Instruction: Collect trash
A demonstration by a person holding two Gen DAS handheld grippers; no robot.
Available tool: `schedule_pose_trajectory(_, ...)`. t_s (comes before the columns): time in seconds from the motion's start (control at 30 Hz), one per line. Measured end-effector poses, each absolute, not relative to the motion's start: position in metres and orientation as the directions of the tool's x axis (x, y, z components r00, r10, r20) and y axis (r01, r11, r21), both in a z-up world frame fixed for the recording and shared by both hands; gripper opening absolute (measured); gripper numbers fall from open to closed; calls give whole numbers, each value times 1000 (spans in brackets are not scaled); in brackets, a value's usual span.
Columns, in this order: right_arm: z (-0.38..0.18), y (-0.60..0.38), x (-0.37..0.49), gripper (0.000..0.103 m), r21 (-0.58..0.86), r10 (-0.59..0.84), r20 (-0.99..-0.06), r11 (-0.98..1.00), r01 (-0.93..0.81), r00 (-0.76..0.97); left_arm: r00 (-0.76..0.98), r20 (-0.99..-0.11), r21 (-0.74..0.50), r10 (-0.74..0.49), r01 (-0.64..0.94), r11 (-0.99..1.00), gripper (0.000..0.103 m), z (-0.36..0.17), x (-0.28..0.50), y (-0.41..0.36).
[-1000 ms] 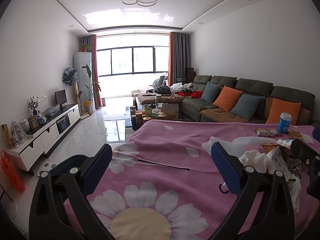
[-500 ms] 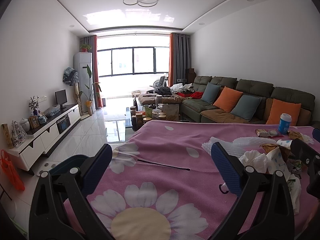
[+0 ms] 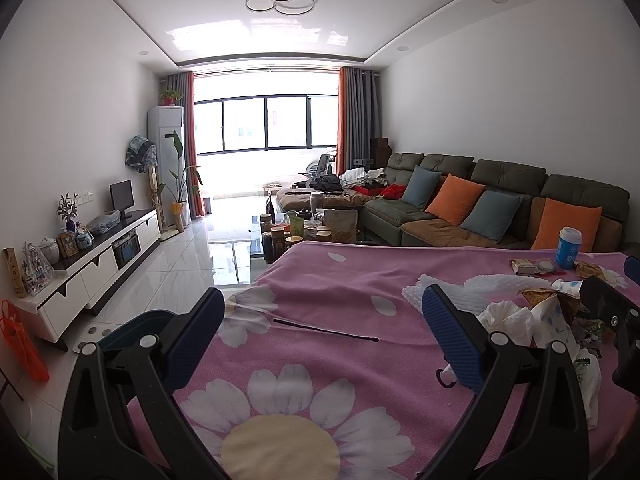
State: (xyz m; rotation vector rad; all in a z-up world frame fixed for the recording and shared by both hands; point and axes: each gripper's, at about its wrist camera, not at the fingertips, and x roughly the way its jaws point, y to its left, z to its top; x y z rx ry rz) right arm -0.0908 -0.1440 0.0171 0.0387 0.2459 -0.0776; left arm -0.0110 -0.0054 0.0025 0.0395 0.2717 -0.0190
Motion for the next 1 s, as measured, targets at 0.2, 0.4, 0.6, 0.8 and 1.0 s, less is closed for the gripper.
schedule_pose_trajectory(0.2, 18, -144, -91, 96, 30, -73, -243, 996, 83, 967, 963, -269, 35, -15, 25, 999, 97, 2, -11, -6)
schedule_pose_trajectory(0.4, 18, -145, -91, 96, 30, -72, -243, 996, 82, 967, 963, -269, 32, -17, 26, 999, 97, 2, -11, -6)
schedule_pose_trajectory(0.6, 17, -145, -91, 96, 31, -72, -243, 996, 82, 967, 962, -271, 30, -19, 29, 999, 97, 1, -12, -6)
schedule_pose_trajectory(0.8, 17, -145, -91, 96, 32, -71, -242, 996, 81, 968, 962, -272, 31, -21, 30, 999, 97, 0, -12, -7)
schedule_pose_trajectory(1.0, 17, -145, -90, 96, 35, -69, -245, 996, 80, 967, 960, -278, 28, -31, 41, 999, 97, -1, -11, -7)
